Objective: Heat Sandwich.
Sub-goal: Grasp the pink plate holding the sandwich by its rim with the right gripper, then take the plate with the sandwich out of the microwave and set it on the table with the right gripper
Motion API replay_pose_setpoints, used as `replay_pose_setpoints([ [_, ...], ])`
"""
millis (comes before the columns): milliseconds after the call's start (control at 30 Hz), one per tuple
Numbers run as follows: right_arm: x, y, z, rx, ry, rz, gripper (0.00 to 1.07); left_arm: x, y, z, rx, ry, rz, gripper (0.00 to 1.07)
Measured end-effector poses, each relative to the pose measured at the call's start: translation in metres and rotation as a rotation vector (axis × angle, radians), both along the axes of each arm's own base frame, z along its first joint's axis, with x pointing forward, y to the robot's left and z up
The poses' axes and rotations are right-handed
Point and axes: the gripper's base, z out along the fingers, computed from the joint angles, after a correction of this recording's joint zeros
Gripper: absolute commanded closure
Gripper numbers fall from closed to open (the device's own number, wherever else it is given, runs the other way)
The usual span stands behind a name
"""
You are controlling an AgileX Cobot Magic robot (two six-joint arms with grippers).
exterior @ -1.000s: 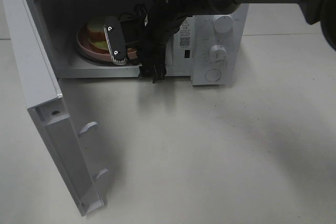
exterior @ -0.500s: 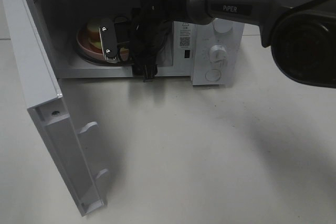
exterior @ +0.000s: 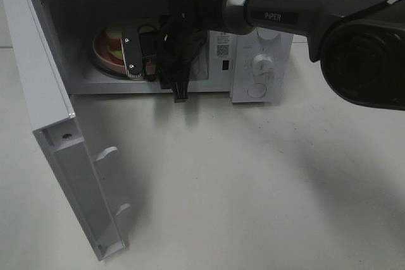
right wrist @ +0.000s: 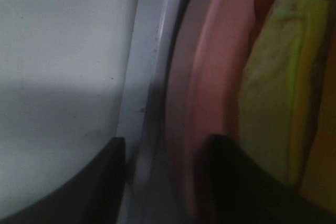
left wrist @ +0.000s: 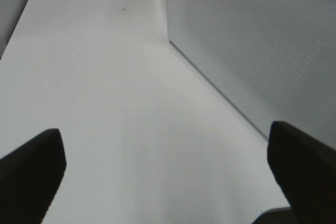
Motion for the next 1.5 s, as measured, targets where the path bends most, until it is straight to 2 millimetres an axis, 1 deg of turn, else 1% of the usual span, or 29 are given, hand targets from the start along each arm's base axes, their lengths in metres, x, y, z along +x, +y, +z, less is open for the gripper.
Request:
replay_pose_setpoints([
  [33, -0.001, 0.0, 0.003, -0.001, 0.004, 0.0, 1.06, 0.0, 0.0, 0.0, 0.0, 0.0, 0.0, 0.05],
  [100, -0.003, 0.001, 0.005, -0.001, 0.008, 0.002, 1.07, 0.0, 0.0, 0.0, 0.0, 0.0, 0.0, 0.05],
  [133, -0.001, 0.003, 0.007, -0.003, -0.024, 0.015, 1.07, 0.0, 0.0, 0.0, 0.0, 0.0, 0.0, 0.05],
  [300, -0.001, 0.002, 0.01, -0.011, -0.031, 0.017, 1.07, 0.0, 0.0, 0.0, 0.0, 0.0, 0.0, 0.05],
  [700, -0.004, 0.001, 0.014, -0.041, -0.015, 0.054, 1.07, 0.0, 0.0, 0.0, 0.0, 0.0, 0.0, 0.05],
  [833, -0.007, -0.003, 0.014, -0.056, -0.006, 0.07, 1.07, 0.0, 0.0, 0.0, 0.0, 0.0, 0.0, 0.05],
  [967, -0.017, -0.01, 0.018, -0.078, -0.02, 0.122, 1.07, 0.0, 0.0, 0.0, 0.0, 0.0, 0.0, 0.05],
  [1133, -0.024, -0.015, 0.02, -0.069, -0.041, 0.142, 1.07, 0.0, 0.0, 0.0, 0.0, 0.0, 0.0, 0.05],
  [1167, -0.028, -0.018, 0.023, -0.061, -0.051, 0.149, 1.07, 0.0, 0.0, 0.0, 0.0, 0.0, 0.0, 0.05],
  [1300, -0.036, -0.023, 0.02, -0.059, -0.05, 0.168, 1.07, 0.0, 0.0, 0.0, 0.0, 0.0, 0.0, 0.05],
  [1500, -0.047, -0.028, 0.025, -0.04, -0.057, 0.195, 1.07, 0.0, 0.0, 0.0, 0.0, 0.0, 0.0, 0.05],
])
